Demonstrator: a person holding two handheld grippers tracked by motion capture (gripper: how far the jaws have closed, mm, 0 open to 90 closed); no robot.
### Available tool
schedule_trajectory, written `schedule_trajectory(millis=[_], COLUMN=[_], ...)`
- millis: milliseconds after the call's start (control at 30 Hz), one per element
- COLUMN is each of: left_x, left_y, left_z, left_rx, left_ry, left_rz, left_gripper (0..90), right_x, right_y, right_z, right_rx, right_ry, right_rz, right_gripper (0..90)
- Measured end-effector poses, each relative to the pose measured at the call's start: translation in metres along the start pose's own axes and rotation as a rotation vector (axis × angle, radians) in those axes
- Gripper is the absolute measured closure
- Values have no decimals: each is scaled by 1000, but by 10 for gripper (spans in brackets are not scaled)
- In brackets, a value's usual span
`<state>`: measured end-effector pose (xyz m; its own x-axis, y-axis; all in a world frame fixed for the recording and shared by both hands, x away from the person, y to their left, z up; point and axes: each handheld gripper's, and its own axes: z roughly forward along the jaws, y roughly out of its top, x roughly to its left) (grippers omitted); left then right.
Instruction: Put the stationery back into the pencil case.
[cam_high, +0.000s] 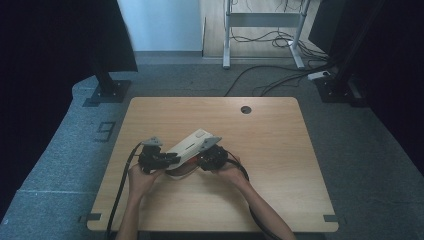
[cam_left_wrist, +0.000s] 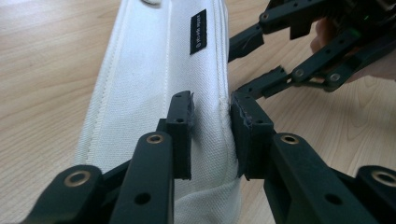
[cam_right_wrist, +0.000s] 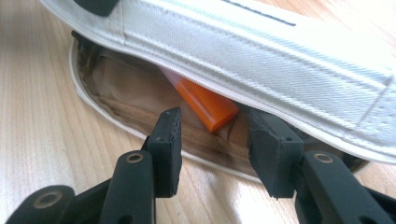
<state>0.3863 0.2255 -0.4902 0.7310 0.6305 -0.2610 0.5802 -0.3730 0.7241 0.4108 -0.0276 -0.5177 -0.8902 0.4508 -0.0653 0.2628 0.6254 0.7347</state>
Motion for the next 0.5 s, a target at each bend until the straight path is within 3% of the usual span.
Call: schedule_trajectory(millis=[500], left_x=[-6], left_y=[-6], left_z=[11], left_rx=[42], left_ry=[-24], left_rz=[23], left_gripper=[642], right_x=[-5], right_y=[-12], right_z=[-16], right_rx=[-17], right_ry=[-6], right_rz=[29], right_gripper=[496])
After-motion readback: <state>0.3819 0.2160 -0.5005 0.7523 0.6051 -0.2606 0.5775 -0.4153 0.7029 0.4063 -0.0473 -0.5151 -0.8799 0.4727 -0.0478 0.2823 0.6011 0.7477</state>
